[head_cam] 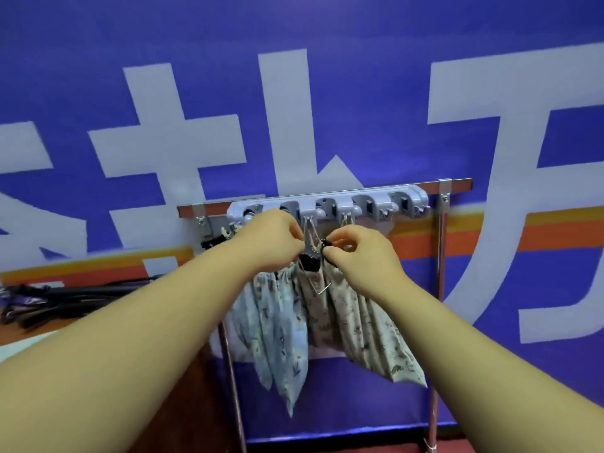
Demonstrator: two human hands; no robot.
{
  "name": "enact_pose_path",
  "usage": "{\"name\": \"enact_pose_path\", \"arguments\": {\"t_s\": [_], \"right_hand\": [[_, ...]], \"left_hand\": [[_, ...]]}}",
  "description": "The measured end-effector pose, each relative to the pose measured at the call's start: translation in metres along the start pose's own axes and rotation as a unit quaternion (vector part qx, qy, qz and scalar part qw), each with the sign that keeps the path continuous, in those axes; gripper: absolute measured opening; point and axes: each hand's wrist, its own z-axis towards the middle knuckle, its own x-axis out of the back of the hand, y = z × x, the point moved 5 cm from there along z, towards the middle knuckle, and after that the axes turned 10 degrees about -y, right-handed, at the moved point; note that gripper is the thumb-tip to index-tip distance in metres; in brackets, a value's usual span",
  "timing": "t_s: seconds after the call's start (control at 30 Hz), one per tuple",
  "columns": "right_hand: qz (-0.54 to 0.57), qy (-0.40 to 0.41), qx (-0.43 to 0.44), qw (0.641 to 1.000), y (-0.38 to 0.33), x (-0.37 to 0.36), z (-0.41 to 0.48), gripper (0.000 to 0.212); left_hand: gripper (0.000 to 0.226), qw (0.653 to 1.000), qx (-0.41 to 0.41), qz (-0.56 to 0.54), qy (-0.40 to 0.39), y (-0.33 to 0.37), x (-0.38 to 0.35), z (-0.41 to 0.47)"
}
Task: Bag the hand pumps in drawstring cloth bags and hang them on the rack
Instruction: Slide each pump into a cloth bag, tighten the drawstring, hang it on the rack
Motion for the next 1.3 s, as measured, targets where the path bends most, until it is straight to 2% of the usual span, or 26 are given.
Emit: {"name": "enact_pose_path", "arguments": {"t_s": [0.17,0.43,0.63,0.83,0.93,1.07,1.3], "right_hand": [[-0.014,-0.099,0.054,0.994,-0.083,-0.057,-0.037,0.013],[-0.027,-0.234,0.125,0.964,-0.201,-0.191,-0.083,0.008],[-0.031,-0.317,0.150,0.936,-0.243,-0.286,-0.116,0.005],[-0.045,-0.397,0.178,0.899,-0.275,-0.375,-0.149,0.008],[-0.042,-0.420,0.194,0.886,-0.296,-0.414,-0.164,0.011],[-0.060,-0.431,0.237,0.869,-0.306,-0.453,-0.177,0.016],[-0.111,-0.430,0.226,0.867,-0.301,-0.463,-0.173,0.011]], "left_hand": [[0.012,1.000,0.024,0.018,-0.002,-0.074,0.037,-0.102],[0.027,0.991,0.123,-0.038,0.042,-0.236,0.072,-0.245],[0.018,0.980,0.169,-0.093,0.041,-0.331,0.059,-0.311],[0.006,0.969,0.221,-0.101,0.040,-0.412,0.034,-0.368],[0.008,0.964,0.234,-0.110,0.056,-0.439,0.019,-0.392],[0.012,0.969,0.208,-0.121,0.054,-0.455,-0.003,-0.404],[0.012,0.974,0.192,-0.117,0.026,-0.458,-0.014,-0.396]]}}
